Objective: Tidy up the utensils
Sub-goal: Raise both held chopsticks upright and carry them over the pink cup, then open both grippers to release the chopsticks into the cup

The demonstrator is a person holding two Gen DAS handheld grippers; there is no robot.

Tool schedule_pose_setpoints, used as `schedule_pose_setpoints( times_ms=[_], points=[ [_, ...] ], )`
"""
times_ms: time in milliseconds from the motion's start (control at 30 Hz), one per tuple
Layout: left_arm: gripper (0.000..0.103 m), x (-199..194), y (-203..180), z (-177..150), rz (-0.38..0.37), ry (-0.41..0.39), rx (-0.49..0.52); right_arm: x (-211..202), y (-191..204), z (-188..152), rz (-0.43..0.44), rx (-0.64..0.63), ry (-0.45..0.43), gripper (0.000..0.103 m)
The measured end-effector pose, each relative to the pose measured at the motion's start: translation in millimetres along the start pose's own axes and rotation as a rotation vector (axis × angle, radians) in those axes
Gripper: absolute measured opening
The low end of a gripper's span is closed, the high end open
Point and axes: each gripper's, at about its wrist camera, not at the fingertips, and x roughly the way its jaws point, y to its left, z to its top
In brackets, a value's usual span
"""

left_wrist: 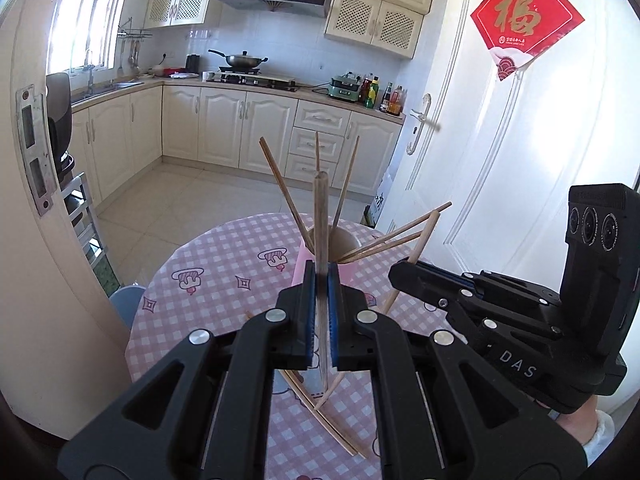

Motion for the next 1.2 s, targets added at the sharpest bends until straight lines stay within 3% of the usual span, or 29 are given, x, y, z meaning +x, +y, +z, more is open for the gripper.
schedule_pose_setpoints(
  times_ms=[367,767,967,1200],
  points=[
    [0.005,-1,-13,40,-0.003,-0.098,0.028,-32,-12,33,-0.152,-0.042,-0.2,0.005],
    [0.005,25,-31,85,0.025,-0.247,0.045,-7,-12,57,-0.264,-0.128,-0.34,0.005],
    [0.005,43,-23,86,0.033,-0.284,0.03,18,-25,55,-0.27,-0.135,-0.303,0.005],
    [0.005,68,-14,69,0.033,-0.235,0.027,35,-38,40,-0.268,-0.127,-0.239,0.005]
  ],
)
